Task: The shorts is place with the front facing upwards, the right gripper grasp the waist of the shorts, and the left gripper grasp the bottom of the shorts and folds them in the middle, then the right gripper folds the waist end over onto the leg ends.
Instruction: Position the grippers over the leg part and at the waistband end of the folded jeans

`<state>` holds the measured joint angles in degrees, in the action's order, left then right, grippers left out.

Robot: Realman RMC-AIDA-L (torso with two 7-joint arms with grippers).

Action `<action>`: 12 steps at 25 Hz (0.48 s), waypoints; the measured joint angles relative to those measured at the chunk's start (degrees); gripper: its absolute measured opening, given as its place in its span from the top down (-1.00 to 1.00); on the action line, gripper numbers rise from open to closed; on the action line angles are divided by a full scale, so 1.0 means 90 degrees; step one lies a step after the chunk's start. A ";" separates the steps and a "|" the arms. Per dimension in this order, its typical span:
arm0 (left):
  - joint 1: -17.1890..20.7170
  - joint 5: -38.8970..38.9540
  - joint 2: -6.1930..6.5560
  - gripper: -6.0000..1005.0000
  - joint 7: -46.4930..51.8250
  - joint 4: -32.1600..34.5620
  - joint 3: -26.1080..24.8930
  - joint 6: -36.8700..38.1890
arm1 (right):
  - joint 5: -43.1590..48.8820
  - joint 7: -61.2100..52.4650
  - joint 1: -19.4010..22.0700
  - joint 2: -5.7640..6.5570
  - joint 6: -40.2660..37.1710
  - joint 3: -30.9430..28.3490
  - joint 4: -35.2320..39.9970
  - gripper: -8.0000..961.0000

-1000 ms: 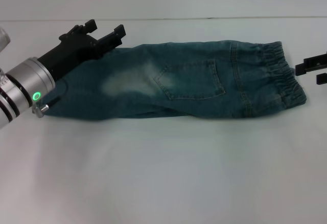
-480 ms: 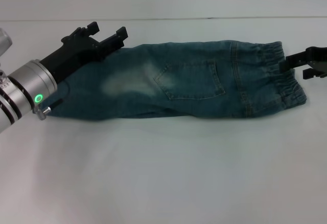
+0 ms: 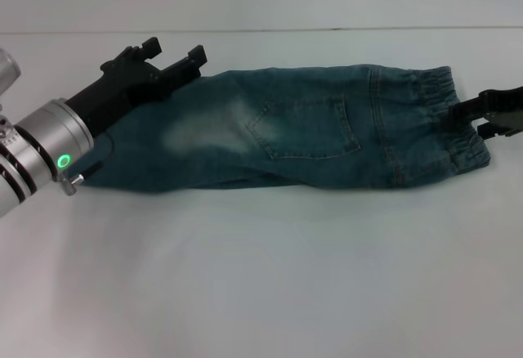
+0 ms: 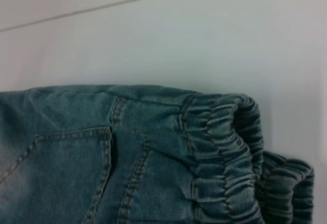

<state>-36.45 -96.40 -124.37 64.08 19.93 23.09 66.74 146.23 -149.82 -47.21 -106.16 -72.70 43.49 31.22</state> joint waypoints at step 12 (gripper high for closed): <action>0.0015 0.0084 0.0000 -0.86 -0.0129 -0.0096 -0.0016 0.0102 | 0.0000 0.0363 -0.0018 -0.0282 0.0277 0.0177 -0.0011 -0.57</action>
<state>-36.31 -95.65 -124.36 62.92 19.07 22.94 67.65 146.23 -146.56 -47.37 -108.70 -70.22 45.08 31.12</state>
